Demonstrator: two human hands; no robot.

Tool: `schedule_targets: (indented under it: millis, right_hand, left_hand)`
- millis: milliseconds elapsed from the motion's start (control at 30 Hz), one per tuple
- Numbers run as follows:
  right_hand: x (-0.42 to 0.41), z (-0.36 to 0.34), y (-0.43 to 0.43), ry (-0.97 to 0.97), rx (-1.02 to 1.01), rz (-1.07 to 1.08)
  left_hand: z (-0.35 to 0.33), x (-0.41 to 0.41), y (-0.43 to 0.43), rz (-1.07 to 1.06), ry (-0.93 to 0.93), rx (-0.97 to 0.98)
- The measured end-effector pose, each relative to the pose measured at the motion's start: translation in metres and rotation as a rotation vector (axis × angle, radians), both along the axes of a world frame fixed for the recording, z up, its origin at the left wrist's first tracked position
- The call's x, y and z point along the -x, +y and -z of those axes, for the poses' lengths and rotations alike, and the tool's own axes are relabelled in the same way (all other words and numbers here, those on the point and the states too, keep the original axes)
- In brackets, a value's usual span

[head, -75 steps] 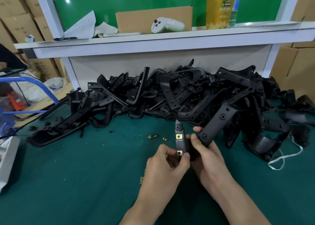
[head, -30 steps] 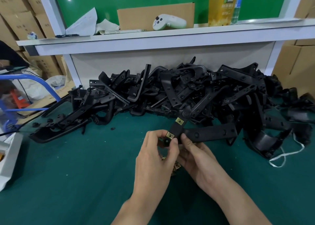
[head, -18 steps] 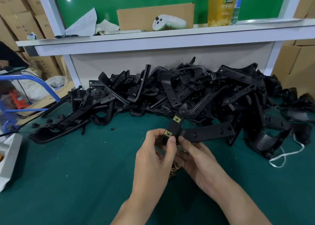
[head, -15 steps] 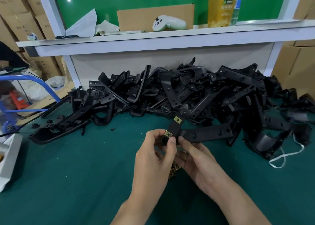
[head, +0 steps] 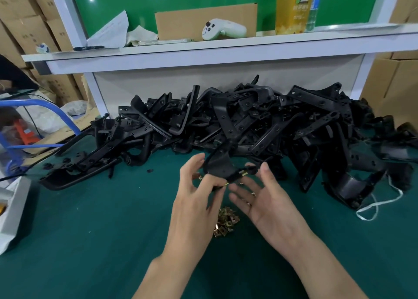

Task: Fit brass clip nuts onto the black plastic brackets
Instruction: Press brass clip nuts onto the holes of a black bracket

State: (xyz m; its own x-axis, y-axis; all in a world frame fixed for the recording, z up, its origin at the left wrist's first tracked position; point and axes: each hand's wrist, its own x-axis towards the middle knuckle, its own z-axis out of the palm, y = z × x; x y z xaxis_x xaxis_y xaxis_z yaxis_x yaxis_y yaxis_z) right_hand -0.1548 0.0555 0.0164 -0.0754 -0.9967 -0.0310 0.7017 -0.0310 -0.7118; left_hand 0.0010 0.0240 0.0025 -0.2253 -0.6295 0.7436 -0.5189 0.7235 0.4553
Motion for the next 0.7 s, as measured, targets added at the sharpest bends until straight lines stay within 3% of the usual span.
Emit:
schedule_targets:
  millis: [133,700]
  right_hand:
    - [0.004,0.004,0.001,0.05,0.016,0.019]
    - [0.003,0.002,0.005,0.046,0.108,0.036]
  left_hand:
    - [0.002,-0.001,-0.002,-0.008,-0.121,0.045]
    - [-0.003,0.004,0.008,0.015,0.016,-0.117]
